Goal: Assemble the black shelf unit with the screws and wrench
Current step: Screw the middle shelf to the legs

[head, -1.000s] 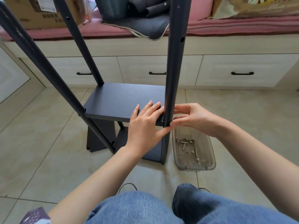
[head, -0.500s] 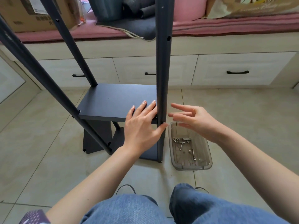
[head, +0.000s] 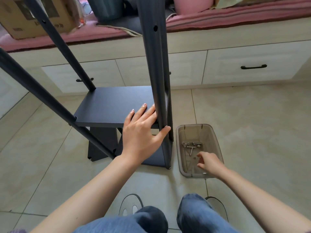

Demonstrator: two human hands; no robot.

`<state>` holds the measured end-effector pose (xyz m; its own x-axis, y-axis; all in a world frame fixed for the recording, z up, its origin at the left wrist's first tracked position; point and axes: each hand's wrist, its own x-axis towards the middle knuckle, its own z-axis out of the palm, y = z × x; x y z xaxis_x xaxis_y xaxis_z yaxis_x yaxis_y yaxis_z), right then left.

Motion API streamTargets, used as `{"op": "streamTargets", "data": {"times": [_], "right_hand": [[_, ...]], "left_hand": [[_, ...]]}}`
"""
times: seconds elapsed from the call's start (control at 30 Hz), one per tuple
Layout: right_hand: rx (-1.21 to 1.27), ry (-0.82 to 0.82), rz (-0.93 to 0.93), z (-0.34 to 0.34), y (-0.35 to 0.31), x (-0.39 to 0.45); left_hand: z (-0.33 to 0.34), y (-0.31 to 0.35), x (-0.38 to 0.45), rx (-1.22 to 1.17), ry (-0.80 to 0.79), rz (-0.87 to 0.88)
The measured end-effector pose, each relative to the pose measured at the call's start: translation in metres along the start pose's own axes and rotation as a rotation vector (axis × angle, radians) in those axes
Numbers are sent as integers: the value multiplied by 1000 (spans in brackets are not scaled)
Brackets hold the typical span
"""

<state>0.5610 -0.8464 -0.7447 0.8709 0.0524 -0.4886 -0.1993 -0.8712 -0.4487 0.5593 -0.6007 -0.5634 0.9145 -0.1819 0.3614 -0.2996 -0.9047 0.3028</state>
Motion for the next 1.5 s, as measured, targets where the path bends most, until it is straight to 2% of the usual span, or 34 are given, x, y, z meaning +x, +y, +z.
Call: {"op": "streamTargets", "data": {"times": [0.13,0.33,0.5,0.97,1.2,1.33,1.43,1.5], "right_hand": [[50,-29,37,11,2,32],[-78,34,75,21,17,63],[-82,84,120,22,24,76],[-12,191,222,-4,69,72],[185,270,137,-26,53,62],[316,364,23,-49,25,38],[515,416,-84,-64,-7,11],[746,380,-161,-68,-34,-6]], "left_hand": [[2,-1,0,-23,31,13],[3,1,0,-33,58,19],[4,2,1,-31,69,12],[3,3,0,-21,81,25],[3,6,1,21,76,44],[1,7,2,25,53,33],[0,8,2,27,27,21],[-1,9,2,22,14,14]]}}
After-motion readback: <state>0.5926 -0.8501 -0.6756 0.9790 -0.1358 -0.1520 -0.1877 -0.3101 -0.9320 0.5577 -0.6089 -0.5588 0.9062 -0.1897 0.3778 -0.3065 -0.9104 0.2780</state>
